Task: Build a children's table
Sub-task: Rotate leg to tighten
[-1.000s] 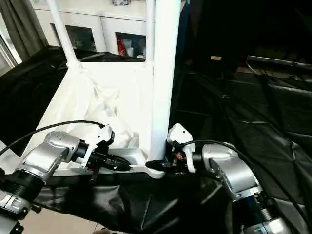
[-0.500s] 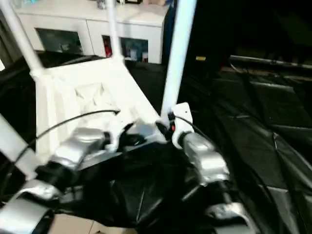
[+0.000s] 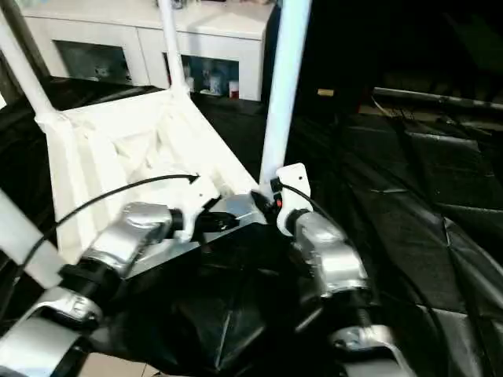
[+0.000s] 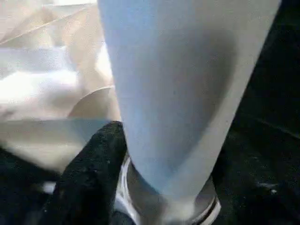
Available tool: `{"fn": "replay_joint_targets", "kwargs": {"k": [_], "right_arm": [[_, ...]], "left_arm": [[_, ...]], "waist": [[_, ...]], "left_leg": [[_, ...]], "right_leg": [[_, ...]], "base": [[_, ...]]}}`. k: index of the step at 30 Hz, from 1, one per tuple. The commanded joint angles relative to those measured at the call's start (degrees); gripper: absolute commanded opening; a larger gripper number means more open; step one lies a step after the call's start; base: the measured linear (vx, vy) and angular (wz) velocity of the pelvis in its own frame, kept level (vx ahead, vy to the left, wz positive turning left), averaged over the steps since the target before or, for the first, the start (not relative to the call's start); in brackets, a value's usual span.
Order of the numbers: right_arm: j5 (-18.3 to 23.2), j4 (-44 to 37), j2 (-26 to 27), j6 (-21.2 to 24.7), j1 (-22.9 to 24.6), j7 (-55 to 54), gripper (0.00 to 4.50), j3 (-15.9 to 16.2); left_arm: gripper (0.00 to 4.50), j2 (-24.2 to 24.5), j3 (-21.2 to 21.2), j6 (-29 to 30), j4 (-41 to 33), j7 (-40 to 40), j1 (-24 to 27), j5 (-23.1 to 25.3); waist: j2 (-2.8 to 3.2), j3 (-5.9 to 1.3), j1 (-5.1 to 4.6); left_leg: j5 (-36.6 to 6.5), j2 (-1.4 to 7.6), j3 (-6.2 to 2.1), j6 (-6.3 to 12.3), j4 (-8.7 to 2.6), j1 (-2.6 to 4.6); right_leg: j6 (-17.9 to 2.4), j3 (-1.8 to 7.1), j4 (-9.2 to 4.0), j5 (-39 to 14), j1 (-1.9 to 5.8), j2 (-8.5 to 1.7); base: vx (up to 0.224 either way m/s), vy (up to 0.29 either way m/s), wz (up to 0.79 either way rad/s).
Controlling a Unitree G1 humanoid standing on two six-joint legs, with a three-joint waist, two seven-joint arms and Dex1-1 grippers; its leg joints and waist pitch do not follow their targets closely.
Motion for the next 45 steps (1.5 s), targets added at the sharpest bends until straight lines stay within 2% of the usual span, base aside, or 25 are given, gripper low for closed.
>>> {"fn": "replay_joint_targets", "kwargs": {"k": [1,2,3,4,5,7,11,13,15,16,17,21,26,28,29,32,34,37,38,39,40,41,42,43,45], "right_arm": [[2.62,-3.58,-0.16,1.4,0.73,7.83,2.73,4.42],[4.58,-7.1,-3.38,2.7,1.99,14.04,2.73,5.56],[5.19,-8.68,-5.04,3.01,2.63,16.8,2.73,6.15],[5.72,-10.09,-6.63,3.32,3.23,19.21,2.73,6.68],[6.18,-11.69,-8.45,3.3,4.03,22.06,2.73,7.3],[6.85,-13.29,-10.36,3.47,4.9,24.97,2.73,7.88],[8.56,-16.65,-15.96,4.31,7.14,32.52,2.73,9.05],[8.35,-16.85,-16.64,3.59,7.32,34.0,2.73,9.57],[8.06,-16.72,-16.85,3.56,7.22,34.38,2.73,9.94],[7.96,-16.27,-16.73,4.03,6.59,34.82,2.73,10.47],[8.12,-16.23,-16.63,4.45,6.34,35.06,2.73,10.58],[8.8,-16.67,-16.82,5.3,6.16,35.47,2.38,10.66],[8.33,-17.42,-17.09,5.32,7.04,35.05,2.16,10.83],[8.06,-17.44,-16.44,5.12,7.32,33.29,2.11,10.12],[8.01,-17.41,-16.27,5.04,7.36,32.89,2.11,9.95],[7.41,-15.59,-13.94,4.35,7.1,28.23,2.07,8.01],[6.54,-13.6,-12.53,4.51,6.48,24.55,2.04,6.9],[4.49,-7.71,-7.79,4.91,4.86,12.91,2.0,3.42],[4.49,-7.71,-7.79,4.91,4.86,12.91,2.0,3.42],[4.2,-6.54,-6.37,5.25,4.62,9.72,1.99,2.48],[3.88,-5.25,-4.79,5.62,4.34,6.16,1.98,1.43],[2.81,-2.63,-1.47,6.18,3.85,-1.71,1.98,-0.33],[2.81,-2.63,-1.47,6.18,3.85,-1.71,1.98,-0.33],[1.79,-0.2,1.9,5.41,3.32,-9.81,1.98,-2.18],[1.25,1.25,4.15,4.91,2.91,-14.51,1.97,-3.18]], "left_arm": [[0.0,0.42,-2.23,-0.44,0.13,-3.65,0.99,0.29],[0.0,2.06,-2.92,-1.64,-0.52,-6.92,1.6,-0.08],[0.0,3.07,-3.35,-2.03,-1.11,-9.08,2.04,-0.36],[0.0,4.01,-3.75,-2.2,-1.8,-11.16,2.47,-0.69],[0.0,4.95,-4.05,-2.45,-2.83,-13.96,3.05,-1.36],[0.0,5.91,-4.39,-2.11,-4.21,-17.07,3.68,-2.34],[0.0,8.84,-6.23,1.41,-8.73,-25.65,4.63,-4.83],[0.0,9.77,-7.0,2.53,-9.4,-27.42,4.51,-4.85],[0.0,9.93,-7.04,2.53,-9.54,-27.73,4.48,-4.78],[0.0,9.78,-6.86,2.21,-9.22,-27.74,4.22,-4.64],[0.0,9.75,-6.82,2.11,-9.09,-27.85,4.13,-4.59],[0.0,9.59,-6.65,1.57,-8.2,-28.09,3.54,-4.02],[0.0,9.68,-6.29,1.44,-7.87,-27.07,3.18,-4.11],[0.0,8.79,-5.14,0.64,-6.54,-23.8,3.05,-3.6],[0.0,8.58,-4.94,0.5,-6.21,-23.0,3.0,-3.43],[0.0,6.91,-3.32,0.24,-4.29,-16.68,2.53,-2.37],[0.0,6.1,-2.59,0.59,-3.44,-13.51,2.19,-1.79],[0.0,3.51,-0.89,2.21,-1.5,-4.37,1.22,-0.26],[0.0,3.51,-0.89,2.21,-1.5,-4.37,1.22,-0.26],[0.0,2.57,-0.4,2.29,-1.03,-1.9,0.96,-0.04],[0.0,1.53,0.16,2.38,-0.5,0.85,0.67,0.2],[0.0,-0.73,1.17,2.55,0.56,6.21,0.0,0.6],[0.0,-0.73,1.17,2.55,0.56,6.21,0.0,0.6],[0.0,-2.88,1.79,2.78,1.26,9.96,-0.54,0.79],[0.0,-4.32,1.88,2.94,1.57,11.87,-0.88,1.01]], "waist": [[0.09,-3.46,0.47],[0.36,-3.33,0.5],[0.18,-3.32,0.49],[0.7,-3.07,0.65],[0.47,-3.06,0.7],[0.77,-2.97,1.19],[0.32,-3.0,1.74],[0.68,-3.08,2.26],[0.65,-3.0,2.52],[1.59,-2.97,2.64],[1.0,-3.0,2.59],[1.37,-3.15,2.64],[1.26,-3.24,2.62],[0.92,-3.23,2.47],[1.11,-3.13,2.57],[0.91,-3.0,2.53],[0.65,-2.92,2.42],[0.53,-2.88,2.05],[-0.49,-2.84,1.77],[0.11,-2.88,1.84],[-0.54,-2.92,1.61],[-0.5,-2.98,1.56],[-0.48,-2.93,1.27],[0.08,-2.87,1.2],[0.29,-2.99,0.96]], "left_leg": [[-11.75,1.5,-0.13,1.97,-3.08,-0.15],[-12.56,1.48,-0.12,2.31,-3.21,-0.1],[-13.01,1.58,-0.04,2.36,-3.17,-0.03],[-14.72,1.61,-0.05,1.98,-3.36,0.01],[-15.39,1.69,-0.02,1.82,-3.37,0.1],[-16.38,1.9,-0.05,1.43,-3.47,0.14],[-15.66,2.22,0.03,1.6,-3.45,0.36],[-14.89,2.18,0.06,1.75,-3.28,0.27],[-15.16,2.01,0.02,1.37,-3.34,0.15],[-16.39,1.97,-0.06,0.75,-3.36,0.3],[-16.93,1.93,-0.07,0.41,-3.37,0.29],[-15.94,1.81,-0.13,0.36,-3.28,0.21],[-14.43,1.81,-0.09,0.76,-3.14,0.09],[-14.83,1.77,-0.02,0.78,-3.13,0.09],[-15.23,1.76,-0.05,0.68,-3.16,0.16],[-16.16,1.74,-0.04,0.38,-3.23,0.25],[-17.15,1.57,-0.33,-0.47,-3.42,0.12],[-16.83,1.5,-0.44,-0.63,-3.55,-0.14],[-16.36,1.44,-0.32,-0.61,-3.59,-0.39],[-16.45,1.37,-0.48,-0.81,-3.59,-0.12],[-15.41,1.26,-0.39,-0.56,-3.43,-0.2],[-15.22,1.38,-0.38,-0.63,-3.47,-0.08],[-14.82,1.29,-0.37,-0.75,-3.45,-0.31],[-15.51,1.34,-0.4,-1.43,-3.57,0.05],[-16.6,1.23,-0.63,-1.86,-3.7,-0.1]], "right_leg": [[-11.71,2.26,-3.53,-6.14,3.41,-2.63],[-11.93,2.25,-3.68,-6.68,3.38,-2.59],[-12.17,2.26,-3.65,-7.08,3.37,-2.6],[-11.96,2.25,-4.0,-9.88,3.26,-2.65],[-11.8,2.28,-4.11,-11.03,3.28,-2.72],[-11.58,2.35,-4.14,-13.6,3.16,-2.78],[-12.45,2.44,-3.82,-13.02,2.83,-2.83],[-13.32,2.45,-3.56,-11.36,2.75,-2.85],[-13.0,2.43,-3.66,-12.06,2.84,-2.88],[-12.77,2.47,-3.85,-13.3,2.71,-2.96],[-12.51,2.43,-3.92,-13.88,2.87,-2.92],[-12.21,2.42,-3.85,-13.15,2.97,-2.84],[-12.5,2.36,-3.64,-11.56,3.04,-2.79],[-12.19,2.35,-3.8,-12.58,3.01,-2.75],[-11.9,2.37,-3.92,-13.79,2.89,-2.82],[-11.19,2.41,-4.16,-16.48,2.74,-2.91],[-8.96,2.27,-4.64,-22.03,2.81,-3.14],[-7.99,2.21,-4.66,-22.78,2.78,-3.11],[-7.61,2.15,-4.77,-23.11,2.83,-3.03],[-7.05,2.03,-4.96,-25.27,2.7,-3.26],[-6.47,2.1,-4.96,-25.53,2.66,-3.27],[-6.51,2.14,-5.1,-25.2,2.5,-3.3],[-6.59,2.18,-4.93,-24.67,2.49,-3.22],[-6.54,2.14,-5.2,-25.35,2.15,-3.24],[-6.27,2.07,-5.08,-25.02,2.29,-3.24]], "base": [[0.0,0.0,0.0],[0.0,0.0,0.0],[0.0,0.0,0.0],[0.0,0.0,0.0],[0.0,0.0,0.0],[0.0,0.0,0.0],[0.0,0.0,0.0],[0.0,0.0,0.0],[0.0,0.0,0.0],[0.0,0.0,0.0],[0.0,0.0,0.0],[0.0,0.0,0.0],[0.0,0.0,0.0],[0.0,0.0,0.0],[0.0,0.0,0.0],[0.0,0.0,0.0],[0.0,0.0,0.0],[0.0,0.0,0.0],[0.0,0.0,0.0],[0.0,0.0,0.0],[0.0,0.0,0.0],[0.0,0.0,0.0],[0.0,0.0,0.0],[0.0,0.0,0.0],[0.0,0.0,0.0]]}}
